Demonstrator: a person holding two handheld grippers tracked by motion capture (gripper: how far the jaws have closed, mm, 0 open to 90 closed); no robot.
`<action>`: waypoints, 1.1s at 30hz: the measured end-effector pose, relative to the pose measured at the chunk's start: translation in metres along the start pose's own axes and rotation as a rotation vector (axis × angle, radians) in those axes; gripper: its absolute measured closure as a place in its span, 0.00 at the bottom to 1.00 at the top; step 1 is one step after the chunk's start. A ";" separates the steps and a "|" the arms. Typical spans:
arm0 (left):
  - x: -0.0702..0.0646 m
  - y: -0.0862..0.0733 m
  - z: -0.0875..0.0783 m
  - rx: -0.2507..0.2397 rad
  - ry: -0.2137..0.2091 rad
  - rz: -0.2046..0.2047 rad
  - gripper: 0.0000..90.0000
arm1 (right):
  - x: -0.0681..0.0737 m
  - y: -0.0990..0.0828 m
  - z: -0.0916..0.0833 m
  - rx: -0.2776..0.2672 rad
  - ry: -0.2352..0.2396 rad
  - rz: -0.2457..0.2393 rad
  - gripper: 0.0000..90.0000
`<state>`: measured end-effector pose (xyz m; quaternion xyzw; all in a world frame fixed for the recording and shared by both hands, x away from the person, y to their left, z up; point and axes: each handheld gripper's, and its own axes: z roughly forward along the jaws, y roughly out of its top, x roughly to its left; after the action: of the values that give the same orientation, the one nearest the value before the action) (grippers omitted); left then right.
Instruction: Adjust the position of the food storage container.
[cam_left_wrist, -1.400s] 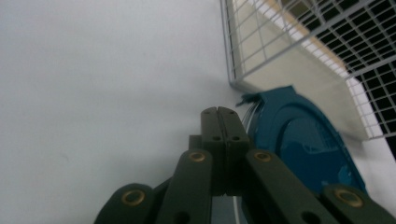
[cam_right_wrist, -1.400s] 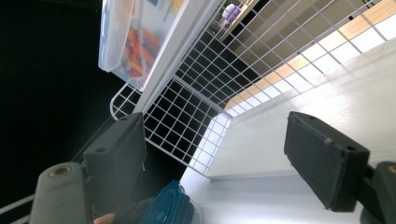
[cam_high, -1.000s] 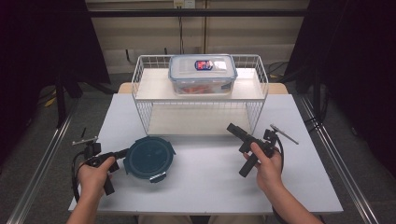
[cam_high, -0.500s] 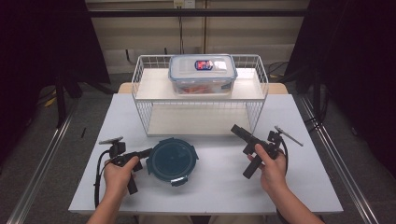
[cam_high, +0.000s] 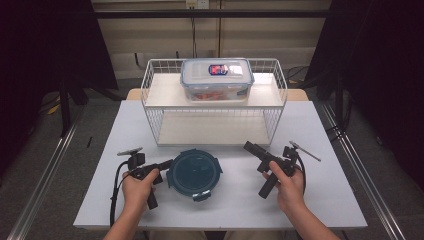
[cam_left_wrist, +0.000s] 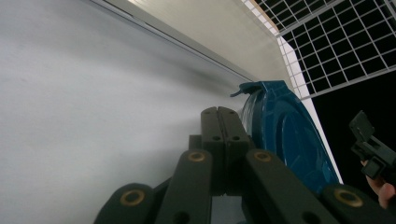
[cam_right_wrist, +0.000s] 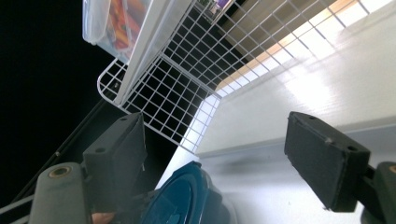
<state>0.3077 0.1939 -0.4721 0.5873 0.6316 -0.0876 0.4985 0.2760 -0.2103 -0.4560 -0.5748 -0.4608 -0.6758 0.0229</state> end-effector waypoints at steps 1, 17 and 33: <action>0.000 -0.001 0.000 0.008 -0.010 0.008 1.00 | 0.000 -0.001 0.000 0.001 -0.004 -0.003 0.22; 0.000 0.002 -0.008 -0.046 -0.025 0.019 0.83 | -0.001 -0.020 0.003 0.074 -0.016 -0.008 0.22; 0.003 -0.010 -0.022 -0.012 -0.127 0.000 0.49 | -0.002 -0.036 0.017 0.159 0.000 0.022 0.23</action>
<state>0.2884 0.2081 -0.4678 0.5775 0.5994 -0.1207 0.5410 0.2693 -0.1795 -0.4809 -0.5762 -0.5067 -0.6368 0.0759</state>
